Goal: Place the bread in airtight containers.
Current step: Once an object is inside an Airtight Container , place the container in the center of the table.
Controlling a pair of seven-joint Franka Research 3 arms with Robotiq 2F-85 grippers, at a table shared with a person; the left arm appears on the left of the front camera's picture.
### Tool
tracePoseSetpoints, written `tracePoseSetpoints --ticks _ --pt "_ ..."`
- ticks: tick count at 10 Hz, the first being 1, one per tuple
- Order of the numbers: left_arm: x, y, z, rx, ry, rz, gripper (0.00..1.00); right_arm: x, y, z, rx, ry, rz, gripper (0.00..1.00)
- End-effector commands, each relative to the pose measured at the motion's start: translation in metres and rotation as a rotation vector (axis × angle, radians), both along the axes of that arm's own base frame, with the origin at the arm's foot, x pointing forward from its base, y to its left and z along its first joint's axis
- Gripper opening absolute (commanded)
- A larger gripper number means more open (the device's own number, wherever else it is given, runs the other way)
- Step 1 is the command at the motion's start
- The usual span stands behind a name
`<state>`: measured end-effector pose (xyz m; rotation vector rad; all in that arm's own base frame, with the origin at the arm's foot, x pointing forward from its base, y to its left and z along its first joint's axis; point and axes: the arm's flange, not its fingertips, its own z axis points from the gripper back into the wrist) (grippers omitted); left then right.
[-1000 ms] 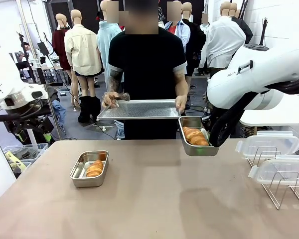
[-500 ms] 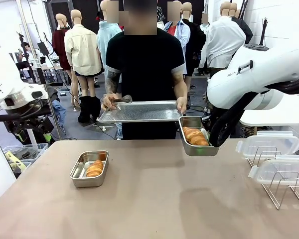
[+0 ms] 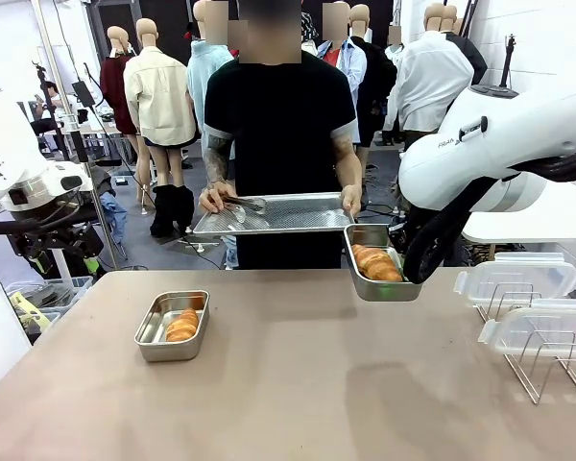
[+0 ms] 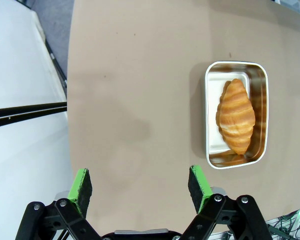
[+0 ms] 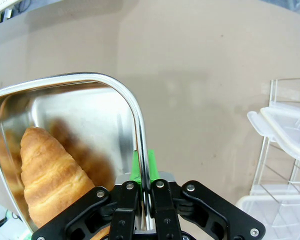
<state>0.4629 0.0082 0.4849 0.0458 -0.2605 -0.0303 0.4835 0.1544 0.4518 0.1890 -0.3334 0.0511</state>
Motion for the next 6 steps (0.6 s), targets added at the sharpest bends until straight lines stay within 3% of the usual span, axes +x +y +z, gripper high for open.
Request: tracePoseSetpoints --ticks 1,3,6 --pt "-0.004 0.000 0.000 0.004 -0.003 0.018 1.00 -0.003 -0.002 0.001 0.000 -0.020 0.007 0.00" --pt "-0.004 0.000 0.000 0.004 -0.003 0.018 1.00 0.010 -0.003 -0.011 -0.004 0.024 -0.034 0.00" --pt "-0.004 0.000 0.000 0.004 -0.003 0.018 1.00 0.049 -0.004 -0.062 0.004 0.100 -0.044 0.00"
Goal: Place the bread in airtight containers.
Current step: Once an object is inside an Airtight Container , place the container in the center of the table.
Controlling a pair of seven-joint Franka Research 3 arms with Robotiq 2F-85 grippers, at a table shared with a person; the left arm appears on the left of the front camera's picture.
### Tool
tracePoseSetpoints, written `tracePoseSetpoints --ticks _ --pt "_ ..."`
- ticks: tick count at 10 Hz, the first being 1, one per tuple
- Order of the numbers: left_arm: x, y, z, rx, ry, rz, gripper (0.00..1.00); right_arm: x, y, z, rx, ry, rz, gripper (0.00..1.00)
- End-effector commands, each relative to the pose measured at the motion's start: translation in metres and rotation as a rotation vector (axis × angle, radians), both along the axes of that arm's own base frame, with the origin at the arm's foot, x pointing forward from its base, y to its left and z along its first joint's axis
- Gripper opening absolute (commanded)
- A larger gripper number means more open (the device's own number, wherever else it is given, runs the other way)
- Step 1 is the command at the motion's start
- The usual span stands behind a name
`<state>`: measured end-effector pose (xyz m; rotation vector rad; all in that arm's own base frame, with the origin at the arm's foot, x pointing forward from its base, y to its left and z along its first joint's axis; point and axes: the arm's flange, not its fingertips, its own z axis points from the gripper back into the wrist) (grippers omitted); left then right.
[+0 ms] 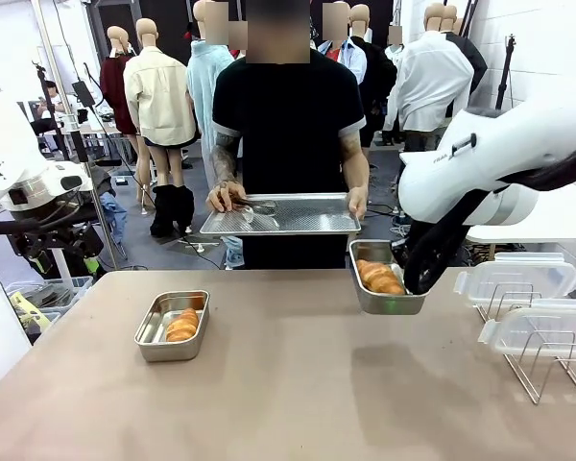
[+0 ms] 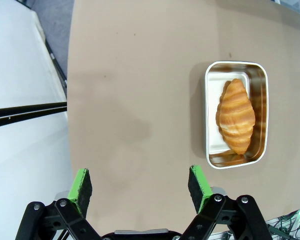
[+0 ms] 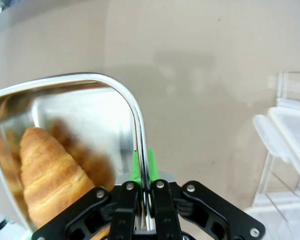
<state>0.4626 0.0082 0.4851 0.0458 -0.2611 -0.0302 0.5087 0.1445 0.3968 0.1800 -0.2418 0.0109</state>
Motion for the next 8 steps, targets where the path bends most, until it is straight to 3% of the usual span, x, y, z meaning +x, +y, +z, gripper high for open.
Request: tracePoseSetpoints --ticks 1,2,5,8 --pt "-0.004 0.000 0.000 0.004 -0.003 0.018 1.00 0.032 0.006 -0.019 0.013 -0.007 -0.035 0.00" --pt "-0.004 0.000 0.000 0.004 -0.003 0.018 1.00 0.043 0.009 -0.027 0.014 0.032 -0.006 0.00" --pt "-0.004 0.000 0.000 0.004 -0.003 0.018 1.00 0.062 0.031 -0.057 -0.038 0.043 0.024 0.00" --pt "-0.004 0.000 0.000 0.004 -0.003 0.018 1.00 0.075 0.043 -0.076 -0.052 0.007 -0.033 0.00"
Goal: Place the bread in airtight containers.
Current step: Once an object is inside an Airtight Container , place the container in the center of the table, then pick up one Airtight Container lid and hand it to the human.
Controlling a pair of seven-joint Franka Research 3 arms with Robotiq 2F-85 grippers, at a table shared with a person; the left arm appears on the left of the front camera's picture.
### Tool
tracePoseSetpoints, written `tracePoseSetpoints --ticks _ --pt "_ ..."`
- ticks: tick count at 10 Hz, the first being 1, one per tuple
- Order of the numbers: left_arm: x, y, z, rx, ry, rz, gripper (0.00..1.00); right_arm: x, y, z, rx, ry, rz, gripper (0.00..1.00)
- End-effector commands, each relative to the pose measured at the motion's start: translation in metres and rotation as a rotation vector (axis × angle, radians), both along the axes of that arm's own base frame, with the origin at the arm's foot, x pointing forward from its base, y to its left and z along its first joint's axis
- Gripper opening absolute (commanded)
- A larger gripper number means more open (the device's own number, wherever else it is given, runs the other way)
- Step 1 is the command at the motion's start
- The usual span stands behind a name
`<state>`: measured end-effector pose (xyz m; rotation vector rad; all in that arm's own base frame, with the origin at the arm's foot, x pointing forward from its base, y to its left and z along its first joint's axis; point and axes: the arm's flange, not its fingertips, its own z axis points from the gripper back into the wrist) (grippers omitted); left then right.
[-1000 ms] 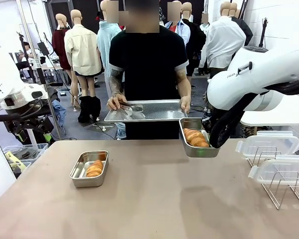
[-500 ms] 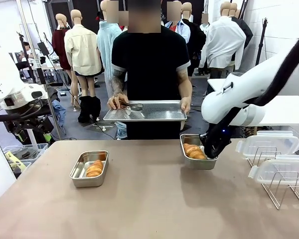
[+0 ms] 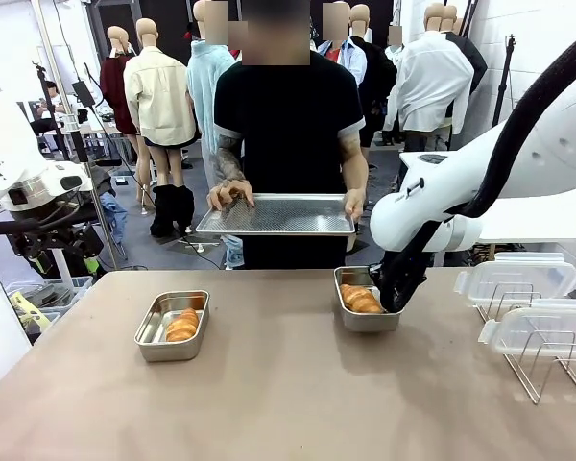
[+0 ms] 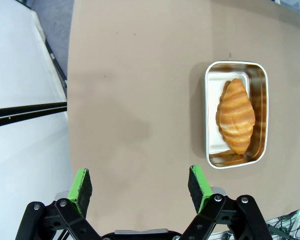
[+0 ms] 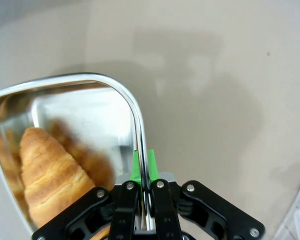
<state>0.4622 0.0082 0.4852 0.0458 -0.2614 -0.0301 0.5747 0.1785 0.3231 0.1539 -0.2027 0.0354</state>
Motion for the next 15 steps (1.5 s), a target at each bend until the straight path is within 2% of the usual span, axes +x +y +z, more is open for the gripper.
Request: tracePoseSetpoints --ticks 1,2,3,8,12,15 --pt "-0.003 0.000 0.000 0.004 -0.002 0.018 1.00 0.012 0.014 -0.011 -0.048 -0.042 -0.070 0.00" --pt "-0.003 0.000 0.000 0.004 -0.002 0.018 1.00 0.013 0.019 -0.017 -0.051 -0.040 -0.081 0.00" --pt "-0.003 0.000 0.000 0.004 -0.002 0.018 1.00 0.013 0.020 -0.020 -0.060 -0.055 -0.110 0.06" --pt "-0.003 0.000 0.000 0.004 -0.002 0.018 1.00 0.002 0.026 -0.013 -0.076 -0.049 -0.130 0.99" --pt "-0.003 0.000 0.000 0.004 -0.002 0.018 1.00 -0.035 0.028 0.024 -0.125 -0.094 -0.065 1.00" --pt "-0.003 0.000 0.000 0.004 -0.002 0.018 1.00 -0.059 0.023 0.055 -0.217 -0.067 0.005 1.00"
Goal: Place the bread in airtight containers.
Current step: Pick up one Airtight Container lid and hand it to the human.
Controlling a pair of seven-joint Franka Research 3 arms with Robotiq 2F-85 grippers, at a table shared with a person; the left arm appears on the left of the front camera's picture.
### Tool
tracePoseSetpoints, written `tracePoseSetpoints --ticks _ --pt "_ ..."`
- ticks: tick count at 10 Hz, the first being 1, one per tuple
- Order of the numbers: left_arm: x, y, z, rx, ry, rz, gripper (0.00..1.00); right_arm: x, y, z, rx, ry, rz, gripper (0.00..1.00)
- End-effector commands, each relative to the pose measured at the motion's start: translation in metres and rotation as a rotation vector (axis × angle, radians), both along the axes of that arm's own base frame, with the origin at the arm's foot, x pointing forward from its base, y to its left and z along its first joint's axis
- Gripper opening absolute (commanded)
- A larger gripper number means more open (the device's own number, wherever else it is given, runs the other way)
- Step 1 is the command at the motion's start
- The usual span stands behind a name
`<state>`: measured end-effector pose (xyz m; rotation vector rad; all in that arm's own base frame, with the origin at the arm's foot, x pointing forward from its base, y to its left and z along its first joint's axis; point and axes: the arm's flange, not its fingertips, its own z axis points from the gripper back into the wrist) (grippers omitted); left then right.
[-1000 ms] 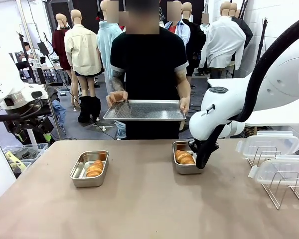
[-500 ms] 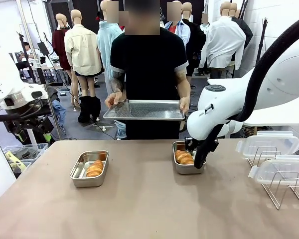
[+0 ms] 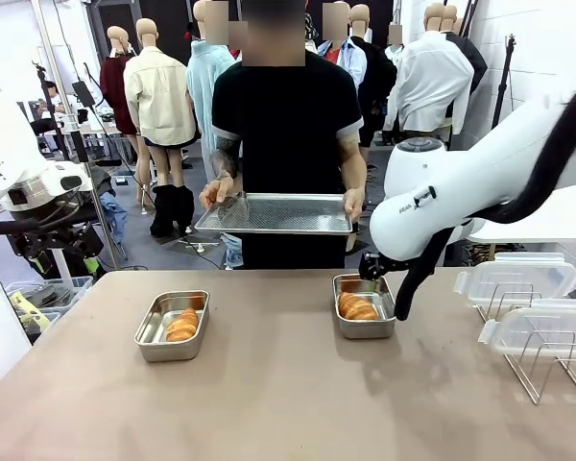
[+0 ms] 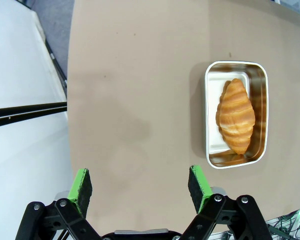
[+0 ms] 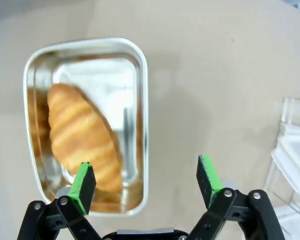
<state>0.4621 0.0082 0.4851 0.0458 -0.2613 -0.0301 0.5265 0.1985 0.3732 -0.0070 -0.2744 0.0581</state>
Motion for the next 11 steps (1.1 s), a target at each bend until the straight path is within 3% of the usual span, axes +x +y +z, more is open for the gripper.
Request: tracePoseSetpoints --ticks 1,5,6,7,10,11 --pt "-0.003 0.000 0.000 0.004 -0.002 0.017 1.00 -0.022 0.000 0.016 -0.085 0.021 0.043 1.00" --pt "-0.003 0.000 0.000 0.004 -0.002 0.017 1.00 -0.079 -0.039 0.074 -0.101 0.001 0.172 1.00" --pt "-0.003 0.000 0.000 0.004 -0.002 0.017 1.00 -0.086 -0.053 0.083 -0.077 0.028 0.236 1.00" --pt "-0.003 0.000 0.000 0.004 -0.002 0.017 1.00 -0.092 -0.073 0.091 -0.089 0.063 0.307 1.00" --pt "-0.003 0.000 0.000 0.004 -0.002 0.017 1.00 -0.088 -0.096 0.097 -0.021 0.082 0.317 1.00" --pt "-0.003 0.000 0.000 0.004 -0.002 0.017 1.00 -0.093 -0.084 0.100 -0.059 0.047 0.306 1.00"
